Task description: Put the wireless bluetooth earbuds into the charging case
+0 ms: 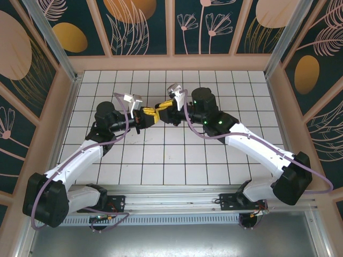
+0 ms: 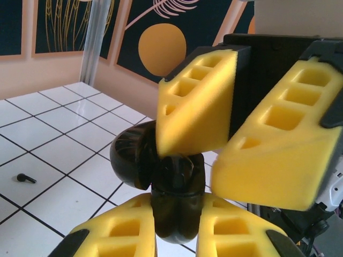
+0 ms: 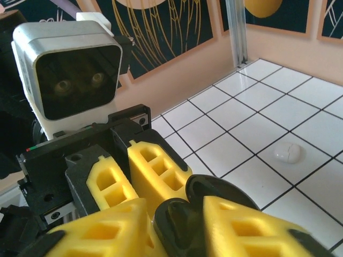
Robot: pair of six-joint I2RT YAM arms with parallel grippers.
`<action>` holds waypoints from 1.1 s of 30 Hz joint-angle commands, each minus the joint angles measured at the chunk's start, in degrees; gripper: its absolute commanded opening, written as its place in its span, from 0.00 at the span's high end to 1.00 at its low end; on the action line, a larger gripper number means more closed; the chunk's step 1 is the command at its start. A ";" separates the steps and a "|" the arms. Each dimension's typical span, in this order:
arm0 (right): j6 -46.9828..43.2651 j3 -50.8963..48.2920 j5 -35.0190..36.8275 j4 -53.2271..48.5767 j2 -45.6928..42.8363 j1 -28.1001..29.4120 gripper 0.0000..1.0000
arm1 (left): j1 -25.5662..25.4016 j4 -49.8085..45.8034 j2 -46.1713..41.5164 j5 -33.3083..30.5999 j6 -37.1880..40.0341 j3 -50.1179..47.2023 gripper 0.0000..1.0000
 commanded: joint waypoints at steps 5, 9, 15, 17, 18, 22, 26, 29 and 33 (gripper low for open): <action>1.65 10.04 2.25 -8.75 1.55 -0.04 0.52 | 0.09 3.30 -0.95 -0.46 -0.63 0.18 0.98; 3.03 12.50 1.51 -10.22 2.32 -0.49 0.48 | 0.14 3.27 -0.82 -0.72 -0.43 0.10 0.98; 7.28 15.70 2.86 -12.03 3.45 -2.31 0.52 | 0.13 0.86 -1.18 -2.80 1.57 -0.30 0.98; 8.39 16.20 5.51 -13.37 4.19 -3.68 0.53 | 0.14 -0.12 -1.26 -4.03 2.48 -0.59 0.98; 8.93 16.53 6.89 -14.26 4.79 -4.50 0.53 | 0.16 -0.51 -1.33 -4.46 2.78 -0.77 0.98; 12.69 17.48 9.38 -18.99 8.95 -10.86 0.54 | 0.14 -2.28 -1.04 -6.71 4.64 -2.01 0.98; 14.93 15.89 7.87 -19.85 15.45 -17.79 0.57 | 0.12 -1.84 0.02 -7.94 5.19 -3.52 0.98; 15.20 16.75 6.34 -20.35 22.06 -21.91 0.60 | 0.16 -1.93 1.00 -8.51 5.66 -4.11 0.98; 14.52 20.80 4.14 -20.88 32.17 -26.36 0.65 | 0.18 -2.10 1.96 -8.96 6.43 -4.68 0.98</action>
